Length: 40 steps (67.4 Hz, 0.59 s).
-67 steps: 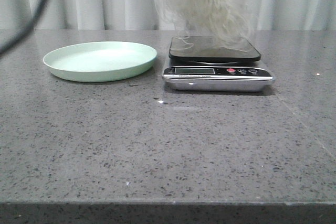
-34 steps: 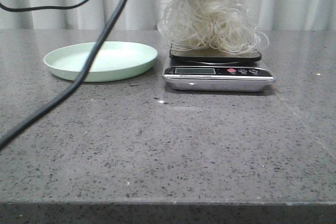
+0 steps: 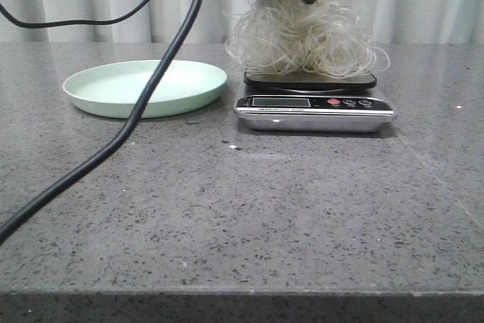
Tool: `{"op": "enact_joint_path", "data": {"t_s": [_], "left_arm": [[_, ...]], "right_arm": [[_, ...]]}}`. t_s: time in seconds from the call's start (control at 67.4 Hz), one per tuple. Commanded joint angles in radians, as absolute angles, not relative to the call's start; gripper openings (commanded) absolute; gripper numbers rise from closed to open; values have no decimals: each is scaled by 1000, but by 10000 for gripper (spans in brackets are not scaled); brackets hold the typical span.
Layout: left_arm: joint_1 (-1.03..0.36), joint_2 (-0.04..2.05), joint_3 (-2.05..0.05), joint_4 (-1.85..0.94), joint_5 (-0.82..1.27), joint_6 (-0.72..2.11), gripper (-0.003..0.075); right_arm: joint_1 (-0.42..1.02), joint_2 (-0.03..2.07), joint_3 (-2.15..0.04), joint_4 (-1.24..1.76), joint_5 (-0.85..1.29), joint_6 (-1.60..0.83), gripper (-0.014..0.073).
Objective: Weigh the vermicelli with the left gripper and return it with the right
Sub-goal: 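Lower the vermicelli onto the scale pan and open the left gripper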
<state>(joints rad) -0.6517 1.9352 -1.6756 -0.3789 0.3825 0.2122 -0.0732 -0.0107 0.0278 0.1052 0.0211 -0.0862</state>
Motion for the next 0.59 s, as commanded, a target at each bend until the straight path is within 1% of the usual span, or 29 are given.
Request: {"op": "enact_joint_path", "data": {"t_s": [0.0,0.059,0.386,0.578], "left_arm": [[-662,1882,-1706,-400,347,210,569],[-662,1873,-1706,-400,355,210,582],[-658,1736,-1706,-256,421,210,581],[-612,1634,-1706,-215,459,210,578]], "right_arm": [[-77,-26,20,99,-48,-93,150],[-77,-26,20,99,-48,-93,150],[-77,-26,20,99,-48,-93,150],[-77,-26,20,99,-48,-93,150]]}}
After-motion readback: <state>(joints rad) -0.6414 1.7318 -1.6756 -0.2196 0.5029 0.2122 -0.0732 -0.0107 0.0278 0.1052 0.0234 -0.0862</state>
